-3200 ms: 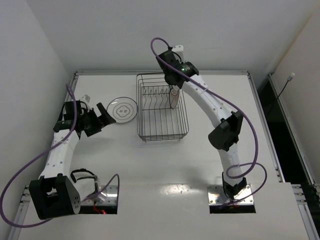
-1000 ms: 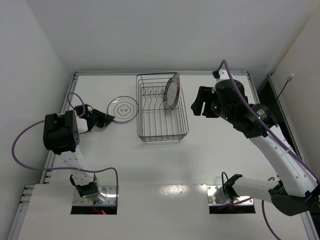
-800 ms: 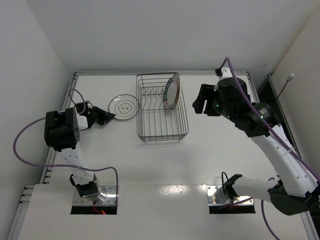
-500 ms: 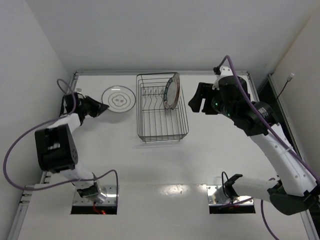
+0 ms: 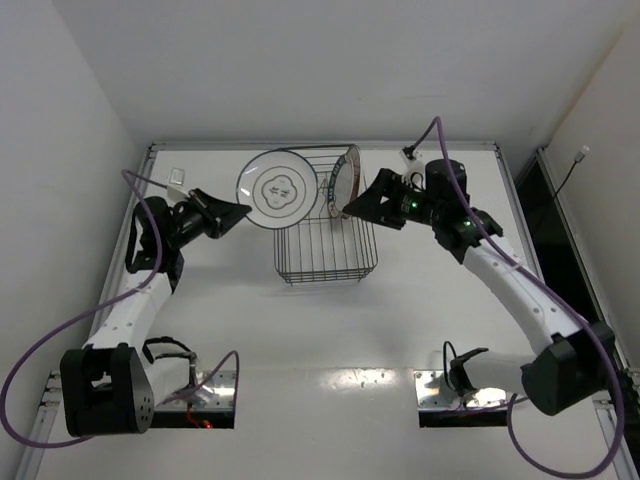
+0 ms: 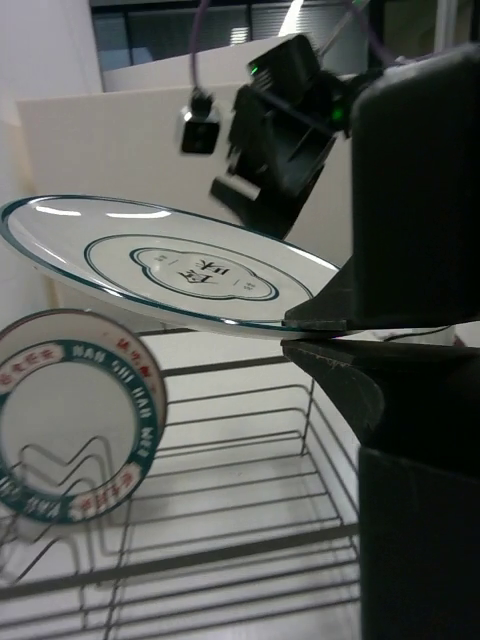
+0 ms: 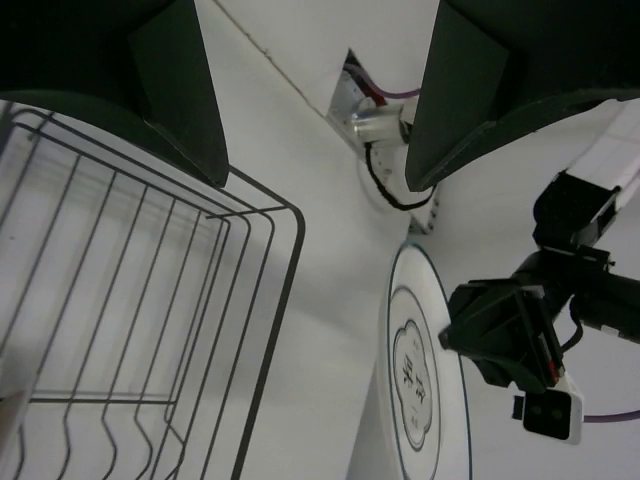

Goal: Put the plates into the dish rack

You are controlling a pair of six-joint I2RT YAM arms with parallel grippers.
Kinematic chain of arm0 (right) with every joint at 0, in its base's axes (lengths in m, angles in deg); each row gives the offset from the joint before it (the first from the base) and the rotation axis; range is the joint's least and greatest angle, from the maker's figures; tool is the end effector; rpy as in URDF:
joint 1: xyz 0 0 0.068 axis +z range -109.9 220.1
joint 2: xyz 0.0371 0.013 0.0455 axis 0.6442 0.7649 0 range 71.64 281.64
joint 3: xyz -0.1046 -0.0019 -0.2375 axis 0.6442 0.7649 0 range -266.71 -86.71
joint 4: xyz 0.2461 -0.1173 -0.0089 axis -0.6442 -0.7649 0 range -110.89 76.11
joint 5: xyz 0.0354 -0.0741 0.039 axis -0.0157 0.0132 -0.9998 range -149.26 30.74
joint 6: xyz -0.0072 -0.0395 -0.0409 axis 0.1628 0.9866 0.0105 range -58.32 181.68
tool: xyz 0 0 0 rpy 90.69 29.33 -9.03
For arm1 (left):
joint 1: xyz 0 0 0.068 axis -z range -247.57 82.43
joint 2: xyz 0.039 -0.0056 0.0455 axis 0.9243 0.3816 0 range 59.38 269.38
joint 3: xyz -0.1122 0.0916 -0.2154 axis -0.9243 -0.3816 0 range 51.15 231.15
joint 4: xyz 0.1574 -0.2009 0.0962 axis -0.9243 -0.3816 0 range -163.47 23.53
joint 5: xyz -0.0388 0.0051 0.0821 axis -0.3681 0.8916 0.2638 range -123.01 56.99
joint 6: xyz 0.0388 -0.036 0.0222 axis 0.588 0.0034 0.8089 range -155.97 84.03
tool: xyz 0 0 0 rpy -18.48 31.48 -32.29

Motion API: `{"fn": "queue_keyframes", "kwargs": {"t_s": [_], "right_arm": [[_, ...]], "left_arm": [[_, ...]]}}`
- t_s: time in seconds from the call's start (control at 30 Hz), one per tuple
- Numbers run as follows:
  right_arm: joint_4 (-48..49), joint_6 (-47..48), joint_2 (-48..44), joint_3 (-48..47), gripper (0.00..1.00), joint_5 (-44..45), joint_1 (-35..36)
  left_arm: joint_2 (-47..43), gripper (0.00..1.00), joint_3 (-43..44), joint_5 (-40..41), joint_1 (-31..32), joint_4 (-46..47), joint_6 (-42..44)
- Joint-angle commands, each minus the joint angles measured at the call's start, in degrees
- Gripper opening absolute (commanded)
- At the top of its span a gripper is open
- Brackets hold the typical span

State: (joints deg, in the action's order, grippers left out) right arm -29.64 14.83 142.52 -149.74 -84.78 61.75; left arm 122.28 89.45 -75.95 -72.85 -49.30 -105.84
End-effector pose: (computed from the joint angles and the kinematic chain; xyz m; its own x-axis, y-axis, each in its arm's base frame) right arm 0.2744 0.1277 0.3300 -0.7651 0.4047 -0.5009 -0.2072 0.5818 0.7865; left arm 0.2690 -0.0029 0.2705 -0.6126 -0.7469 -0.2586 0.0875 0.2611 -0.9613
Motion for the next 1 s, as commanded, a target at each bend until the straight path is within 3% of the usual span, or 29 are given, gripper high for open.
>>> {"fn": "queue_keyframes", "kwargs": {"t_s": [0.0, 0.4, 0.47, 0.5, 0.57, 0.6, 0.7, 0.73, 0.83, 0.87, 0.93, 0.97], "right_arm": [[24.42, -9.05, 2.42, 4.57, 0.68, -12.98, -1.52], [33.41, -13.18, 10.95, 4.06, 0.65, -14.91, -3.19], [33.41, -13.18, 11.65, 3.43, 0.55, -14.91, -3.19], [33.41, -13.18, 11.66, 3.43, 0.42, -15.52, -3.19], [32.01, -13.18, 12.36, 2.30, 0.03, -15.53, -3.19], [31.31, -13.18, 12.36, 2.29, 0.01, -15.53, -3.71], [23.33, -9.24, 12.36, -1.30, 0.00, -11.67, -4.25], [20.26, -5.66, 11.84, -4.27, 0.00, -9.66, -4.25], [6.29, 1.46, 11.31, -12.69, 0.00, 2.72, -4.86], [-1.14, 3.59, 12.96, -15.78, 0.00, 10.76, -3.82], [-6.46, 9.03, 14.99, -24.46, 0.00, 23.32, -1.71], [-11.10, 10.36, 16.30, -27.21, 0.00, 27.41, 0.65]], "left_arm": [[-1.81, 0.00, 0.28, -0.93, 3.86, 6.21, -5.28], [-2.42, 0.00, 1.42, 7.16, 18.01, 5.60, -6.42], [-1.90, 0.00, 1.42, 8.04, 20.03, 6.20, -7.03], [-1.90, 0.00, 1.42, 8.57, 20.57, 6.21, -7.04], [-1.28, 0.00, 1.94, 8.57, 21.44, 6.21, -7.04], [-1.28, 0.01, 1.95, 8.57, 21.45, 5.34, -6.34], [-0.14, 0.21, 5.54, 9.10, 20.75, -3.58, -0.22], [0.38, 0.40, 6.86, 9.62, 20.75, -7.11, 2.25], [1.00, 0.73, 13.10, 14.17, 18.12, -24.16, 13.15], [1.00, 0.79, 16.33, 16.11, 17.59, -28.20, 15.70], [1.00, 0.90, 19.34, 21.89, 16.88, -38.32, 21.86], [1.00, 0.90, 20.48, 23.41, 16.88, -40.61, 23.44]]}}
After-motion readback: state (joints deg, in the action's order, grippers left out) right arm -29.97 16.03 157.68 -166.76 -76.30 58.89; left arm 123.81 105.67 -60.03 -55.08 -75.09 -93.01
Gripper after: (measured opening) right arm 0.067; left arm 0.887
